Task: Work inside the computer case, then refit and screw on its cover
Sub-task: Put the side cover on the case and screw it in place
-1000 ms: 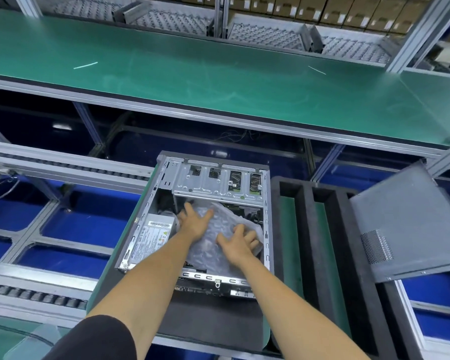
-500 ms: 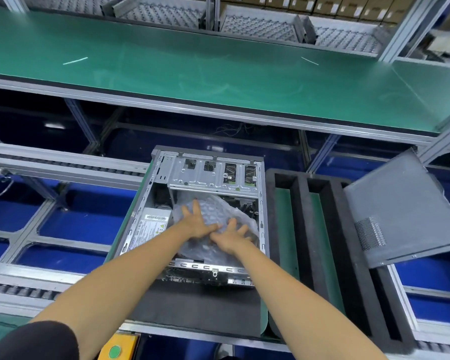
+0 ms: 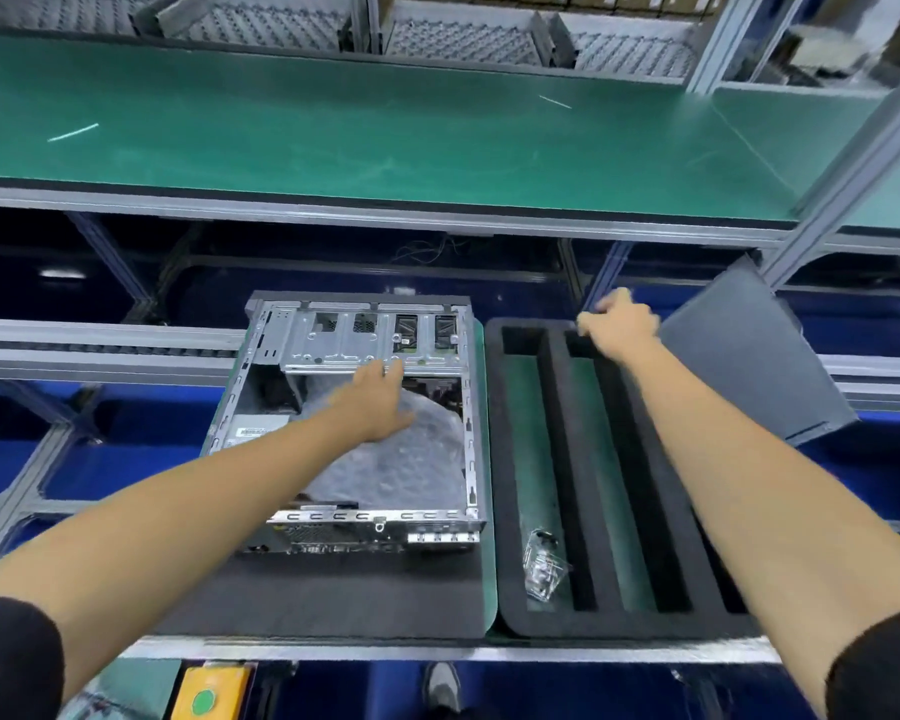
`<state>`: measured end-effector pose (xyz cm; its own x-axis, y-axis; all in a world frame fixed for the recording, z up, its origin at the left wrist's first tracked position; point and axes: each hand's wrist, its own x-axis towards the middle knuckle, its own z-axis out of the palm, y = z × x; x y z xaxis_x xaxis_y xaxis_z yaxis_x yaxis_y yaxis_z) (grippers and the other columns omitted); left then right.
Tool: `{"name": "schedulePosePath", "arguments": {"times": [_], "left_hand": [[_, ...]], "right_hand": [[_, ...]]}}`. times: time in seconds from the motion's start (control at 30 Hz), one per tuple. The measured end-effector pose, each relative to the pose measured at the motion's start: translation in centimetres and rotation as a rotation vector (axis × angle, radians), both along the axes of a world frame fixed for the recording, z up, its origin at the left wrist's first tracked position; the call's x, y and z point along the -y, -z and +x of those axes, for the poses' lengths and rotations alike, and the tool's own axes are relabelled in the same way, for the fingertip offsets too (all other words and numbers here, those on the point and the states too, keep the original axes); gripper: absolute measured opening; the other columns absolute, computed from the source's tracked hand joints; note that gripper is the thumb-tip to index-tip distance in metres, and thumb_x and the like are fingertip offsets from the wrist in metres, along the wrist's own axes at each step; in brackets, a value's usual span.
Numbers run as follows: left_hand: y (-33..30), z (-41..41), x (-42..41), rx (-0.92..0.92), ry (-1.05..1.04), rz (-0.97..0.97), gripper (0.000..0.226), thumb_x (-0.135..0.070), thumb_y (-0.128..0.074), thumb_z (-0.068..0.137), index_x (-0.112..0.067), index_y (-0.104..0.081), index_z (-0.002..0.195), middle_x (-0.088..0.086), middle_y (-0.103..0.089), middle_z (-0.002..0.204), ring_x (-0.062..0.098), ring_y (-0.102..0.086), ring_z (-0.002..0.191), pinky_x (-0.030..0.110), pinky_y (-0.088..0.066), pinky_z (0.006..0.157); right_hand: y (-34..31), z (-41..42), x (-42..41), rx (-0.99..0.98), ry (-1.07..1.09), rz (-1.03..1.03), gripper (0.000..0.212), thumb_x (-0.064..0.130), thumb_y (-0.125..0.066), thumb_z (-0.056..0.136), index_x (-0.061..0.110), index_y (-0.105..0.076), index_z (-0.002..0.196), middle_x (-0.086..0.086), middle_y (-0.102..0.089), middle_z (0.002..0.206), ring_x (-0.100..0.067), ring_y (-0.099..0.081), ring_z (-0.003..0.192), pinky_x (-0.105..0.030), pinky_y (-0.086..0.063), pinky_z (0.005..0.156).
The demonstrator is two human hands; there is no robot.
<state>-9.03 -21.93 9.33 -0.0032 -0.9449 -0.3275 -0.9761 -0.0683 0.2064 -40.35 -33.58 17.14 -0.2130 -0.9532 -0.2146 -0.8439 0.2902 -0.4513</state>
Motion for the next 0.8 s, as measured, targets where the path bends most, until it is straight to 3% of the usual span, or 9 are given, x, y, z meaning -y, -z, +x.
{"name": "schedulePosePath", "arguments": {"times": [0.1, 0.2, 0.3, 0.37, 0.43, 0.53, 0.57, 0.67, 0.8], "left_hand": [[-0.5, -1.6, 1.3, -0.035, 0.032, -0.15, 0.041, -0.049, -0.055, 0.096, -0.017, -0.046, 0.12, 0.01, -0.05, 0.12, 0.031, -0.045, 0.118, 0.048, -0.048, 0.094], [-0.3, -3.0, 2.4, -0.058, 0.139, -0.171, 0.031, -0.048, -0.06, 0.093, -0.022, -0.049, 0.106, 0.002, -0.051, 0.109, 0.024, -0.047, 0.105, 0.044, -0.049, 0.087], [0.1, -3.5, 3.1, -0.044, 0.229, -0.093, 0.024, -0.042, -0.065, 0.09, -0.03, -0.047, 0.101, -0.004, -0.054, 0.101, 0.018, -0.056, 0.089, 0.036, -0.049, 0.07], [0.4, -3.7, 3.4, -0.027, 0.224, -0.074, 0.017, -0.034, -0.062, 0.093, -0.031, -0.047, 0.099, -0.005, -0.056, 0.1, 0.014, -0.057, 0.081, 0.032, -0.044, 0.061], [0.3, -3.9, 3.6, -0.025, 0.19, -0.124, 0.011, -0.024, -0.056, 0.094, -0.031, -0.049, 0.094, -0.008, -0.06, 0.097, 0.013, -0.055, 0.082, 0.031, -0.042, 0.06], [-0.5, -4.8, 3.8, -0.031, 0.184, -0.283, 0.007, -0.027, -0.057, 0.093, -0.031, -0.055, 0.087, -0.013, -0.06, 0.087, 0.014, -0.052, 0.092, 0.032, -0.044, 0.062], [-0.9, -5.3, 3.9, -0.117, 0.151, -0.279, 0.006, -0.029, -0.059, 0.093, -0.03, -0.058, 0.088, -0.012, -0.062, 0.088, 0.015, -0.055, 0.094, 0.034, -0.049, 0.067], [-3.0, -7.6, 3.7, -0.621, -0.075, -0.137, 0.014, -0.037, -0.061, 0.098, -0.023, -0.065, 0.099, -0.005, -0.068, 0.103, 0.017, -0.064, 0.1, 0.039, -0.056, 0.088], [-7.1, -11.0, 4.6, -1.105, -0.383, 0.107, 0.057, -0.059, -0.045, 0.102, -0.016, -0.055, 0.138, 0.007, -0.057, 0.143, 0.025, -0.058, 0.127, 0.045, -0.049, 0.107]], "right_hand": [[2.1, -10.7, 0.7, -0.338, 0.28, 0.017, 0.08, 0.049, -0.064, 0.088, 0.017, -0.031, 0.154, -0.025, -0.024, 0.16, -0.042, -0.015, 0.152, -0.052, -0.018, 0.12], [3.7, -19.0, 0.2, -0.493, 0.381, 0.129, 0.094, 0.043, -0.06, 0.093, 0.008, -0.007, 0.162, -0.029, -0.002, 0.166, -0.046, 0.004, 0.154, -0.053, -0.001, 0.124], [4.4, -22.1, -0.3, -0.521, 0.388, 0.152, 0.083, 0.035, -0.061, 0.09, 0.005, -0.02, 0.155, -0.031, -0.035, 0.154, -0.047, -0.029, 0.145, -0.051, -0.016, 0.121], [3.9, -22.7, 0.1, -0.51, 0.321, 0.077, 0.054, 0.022, -0.058, 0.089, 0.005, -0.038, 0.137, -0.026, -0.059, 0.128, -0.044, -0.055, 0.12, -0.046, -0.036, 0.101], [2.3, -22.6, 0.7, -0.478, 0.235, 0.054, 0.033, 0.012, -0.054, 0.092, 0.005, -0.046, 0.123, -0.023, -0.063, 0.117, -0.044, -0.06, 0.108, -0.042, -0.038, 0.084], [-0.3, -20.2, 1.5, -0.491, 0.099, 0.048, 0.023, 0.011, -0.051, 0.094, 0.005, -0.055, 0.116, -0.021, -0.061, 0.118, -0.041, -0.06, 0.104, -0.041, -0.039, 0.082], [-0.8, -18.7, 1.6, -0.488, 0.055, 0.021, 0.02, 0.012, -0.051, 0.094, 0.005, -0.056, 0.113, -0.021, -0.062, 0.117, -0.04, -0.06, 0.101, -0.04, -0.039, 0.082], [-2.0, -13.4, 2.2, -0.457, -0.057, -0.115, 0.021, 0.017, -0.052, 0.097, 0.005, -0.059, 0.112, -0.022, -0.066, 0.113, -0.041, -0.063, 0.102, -0.039, -0.037, 0.078], [-6.3, -7.2, 2.1, -0.589, -0.168, -0.207, 0.015, 0.017, -0.058, 0.096, 0.005, -0.06, 0.103, -0.02, -0.069, 0.106, -0.039, -0.067, 0.098, -0.035, -0.039, 0.074]]}}
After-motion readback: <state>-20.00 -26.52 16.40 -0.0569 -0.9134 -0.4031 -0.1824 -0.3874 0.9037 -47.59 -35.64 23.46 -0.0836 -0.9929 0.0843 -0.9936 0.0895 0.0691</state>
